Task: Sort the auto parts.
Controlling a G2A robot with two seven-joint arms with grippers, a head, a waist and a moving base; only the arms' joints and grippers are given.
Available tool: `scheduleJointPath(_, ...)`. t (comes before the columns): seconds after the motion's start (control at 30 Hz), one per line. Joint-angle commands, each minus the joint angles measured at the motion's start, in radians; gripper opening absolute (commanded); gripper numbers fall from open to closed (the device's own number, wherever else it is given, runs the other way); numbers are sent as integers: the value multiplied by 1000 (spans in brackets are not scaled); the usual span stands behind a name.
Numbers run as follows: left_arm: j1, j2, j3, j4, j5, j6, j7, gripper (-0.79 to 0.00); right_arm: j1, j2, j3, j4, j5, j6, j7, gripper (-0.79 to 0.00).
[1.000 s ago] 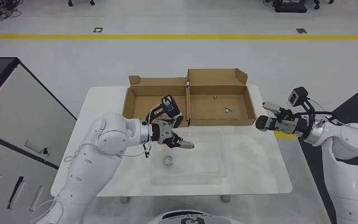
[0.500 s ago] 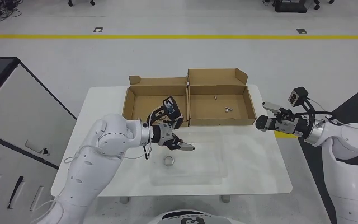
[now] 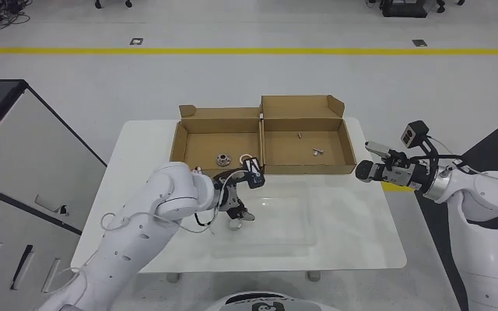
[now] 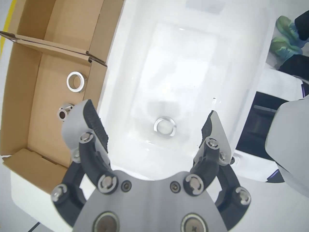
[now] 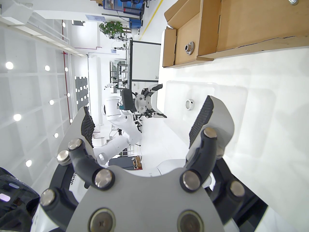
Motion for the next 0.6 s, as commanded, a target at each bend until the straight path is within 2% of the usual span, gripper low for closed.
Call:
scheduleJointPath(0.0,-31,9,37,14,7,8,-8,0,0,0,0,0,0,0,0,0)
scheduleJointPath(0.57,-271,108,305,87,-176,53,-53,0,0,0,0,0,0,0,0,0)
